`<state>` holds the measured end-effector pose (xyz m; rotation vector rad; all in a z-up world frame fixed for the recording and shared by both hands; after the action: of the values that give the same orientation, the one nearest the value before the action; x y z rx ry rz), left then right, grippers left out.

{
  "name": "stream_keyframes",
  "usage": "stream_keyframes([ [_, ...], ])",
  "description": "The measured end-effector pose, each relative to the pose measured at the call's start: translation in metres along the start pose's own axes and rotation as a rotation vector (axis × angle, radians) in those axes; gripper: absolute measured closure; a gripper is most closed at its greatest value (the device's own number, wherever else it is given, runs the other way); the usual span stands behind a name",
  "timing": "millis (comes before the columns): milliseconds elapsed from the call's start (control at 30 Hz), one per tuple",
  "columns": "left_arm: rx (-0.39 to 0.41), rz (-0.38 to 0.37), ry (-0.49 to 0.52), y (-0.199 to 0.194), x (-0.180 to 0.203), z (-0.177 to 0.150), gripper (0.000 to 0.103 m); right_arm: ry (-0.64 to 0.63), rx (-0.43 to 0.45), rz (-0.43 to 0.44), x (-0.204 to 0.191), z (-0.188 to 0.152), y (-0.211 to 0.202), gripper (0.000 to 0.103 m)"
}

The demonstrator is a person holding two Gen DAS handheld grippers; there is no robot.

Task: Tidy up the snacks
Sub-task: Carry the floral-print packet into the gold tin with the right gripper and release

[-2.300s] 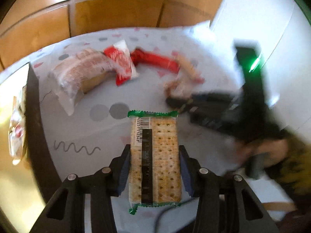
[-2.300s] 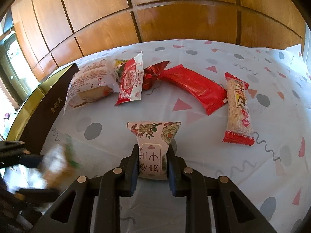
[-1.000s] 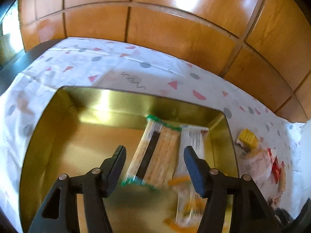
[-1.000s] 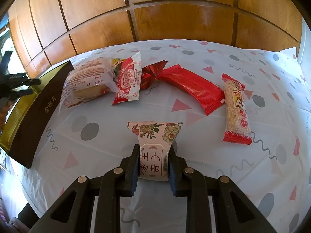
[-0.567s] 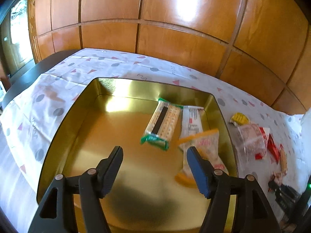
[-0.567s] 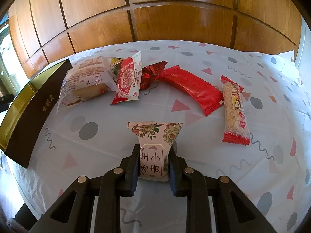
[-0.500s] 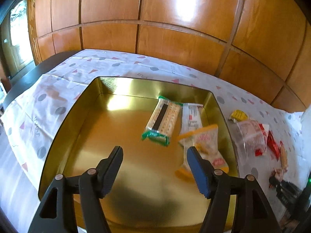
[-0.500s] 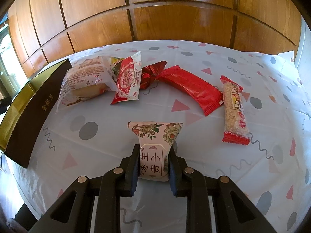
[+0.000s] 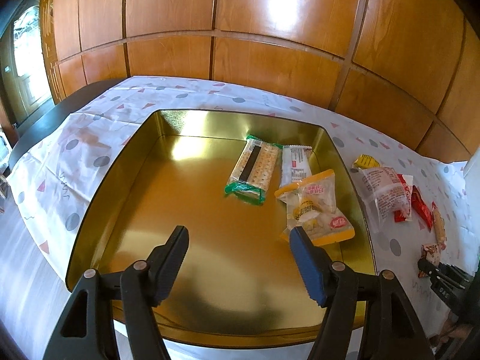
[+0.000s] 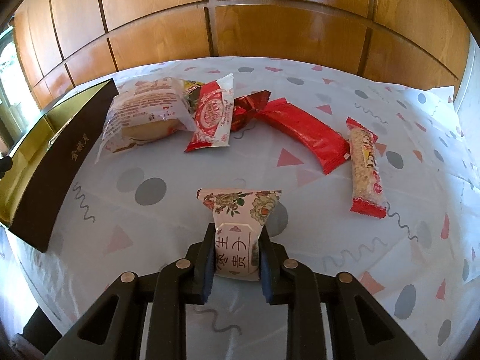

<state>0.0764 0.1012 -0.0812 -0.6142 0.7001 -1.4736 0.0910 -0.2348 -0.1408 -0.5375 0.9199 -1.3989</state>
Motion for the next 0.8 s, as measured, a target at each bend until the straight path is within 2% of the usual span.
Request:
stream_keyframes([
  [400, -0.003, 0.016, -0.009, -0.002, -0.010, -0.004, 0.033, -0.059, 0.006, 0.130, -0.053, 0.006, -0.022, 0.080],
  [800, 0.002, 0.032, -0.049, -0.004, -0.025, -0.007, 0.033, -0.218, -0.001, 0.354, -0.156, 0.003, -0.060, 0.080],
])
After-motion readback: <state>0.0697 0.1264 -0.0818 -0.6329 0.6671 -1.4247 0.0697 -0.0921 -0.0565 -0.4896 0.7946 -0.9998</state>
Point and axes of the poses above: each gripper's, at about its wrist camera, not at the fingertips, and y roughly the way its jaws point, x to its right, z to its top, the point moved 8 cm from there along y, roughly the way its jaws point, and after that the axes turned 14 degrees about y, right-handed, at the moved point
